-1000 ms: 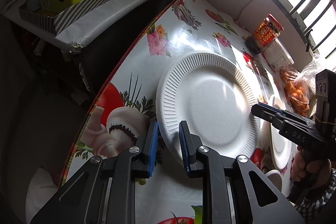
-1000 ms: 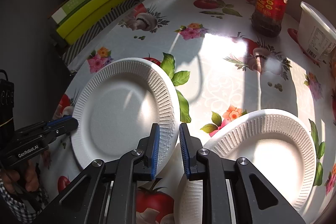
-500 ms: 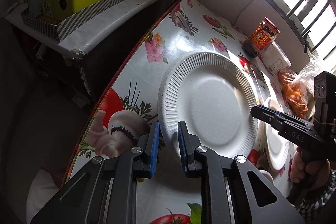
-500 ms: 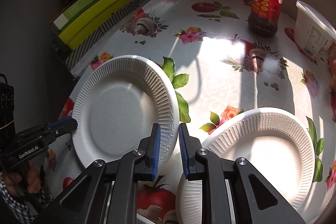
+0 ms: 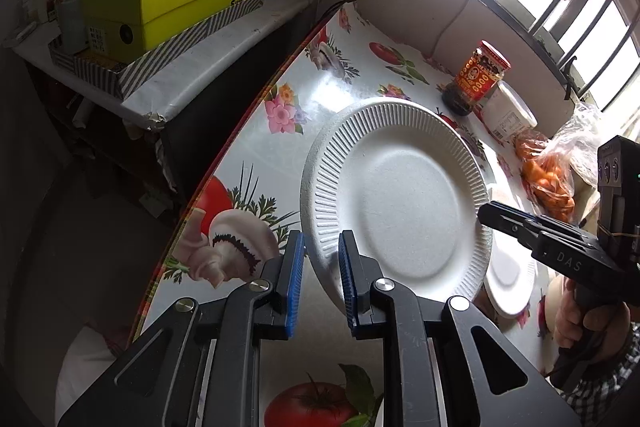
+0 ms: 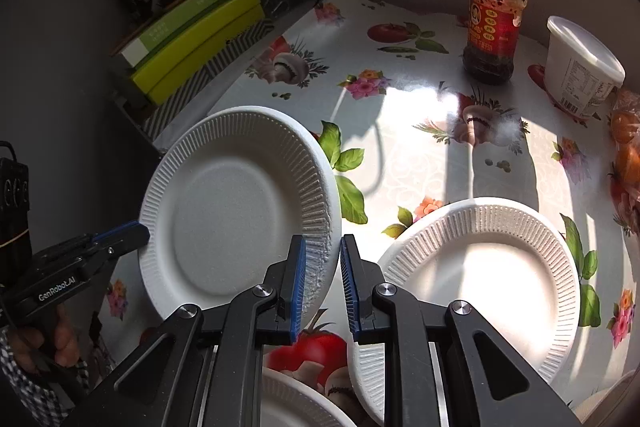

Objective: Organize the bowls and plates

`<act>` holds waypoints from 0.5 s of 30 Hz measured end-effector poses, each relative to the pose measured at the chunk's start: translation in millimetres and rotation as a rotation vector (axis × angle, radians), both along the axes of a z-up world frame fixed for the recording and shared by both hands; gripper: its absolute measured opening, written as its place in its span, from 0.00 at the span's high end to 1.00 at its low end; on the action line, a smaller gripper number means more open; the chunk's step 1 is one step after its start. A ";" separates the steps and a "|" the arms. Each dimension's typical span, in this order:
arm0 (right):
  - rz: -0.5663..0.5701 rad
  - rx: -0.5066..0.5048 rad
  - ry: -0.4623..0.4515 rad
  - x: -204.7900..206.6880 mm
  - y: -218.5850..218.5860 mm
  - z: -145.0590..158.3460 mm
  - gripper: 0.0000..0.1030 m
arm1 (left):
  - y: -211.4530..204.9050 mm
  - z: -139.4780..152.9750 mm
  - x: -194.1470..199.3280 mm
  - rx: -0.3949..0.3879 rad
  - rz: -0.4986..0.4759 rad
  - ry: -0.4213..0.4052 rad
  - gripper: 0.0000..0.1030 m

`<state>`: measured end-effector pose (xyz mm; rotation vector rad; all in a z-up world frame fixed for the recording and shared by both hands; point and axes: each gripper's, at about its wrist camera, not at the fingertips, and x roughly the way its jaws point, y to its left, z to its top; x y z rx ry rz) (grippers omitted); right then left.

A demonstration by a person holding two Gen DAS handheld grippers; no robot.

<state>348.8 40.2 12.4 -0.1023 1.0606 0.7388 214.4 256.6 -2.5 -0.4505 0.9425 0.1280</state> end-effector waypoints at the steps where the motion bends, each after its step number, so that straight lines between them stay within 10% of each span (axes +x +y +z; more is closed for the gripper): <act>1: -0.002 0.002 -0.003 -1.8 -2.4 2.4 0.83 | -1.3 1.8 -1.8 -0.001 -0.004 -0.004 0.82; 15: -0.038 0.012 -0.015 -40.2 -38.1 18.0 0.83 | -29.3 18.5 -30.6 0.017 -0.051 -0.032 0.82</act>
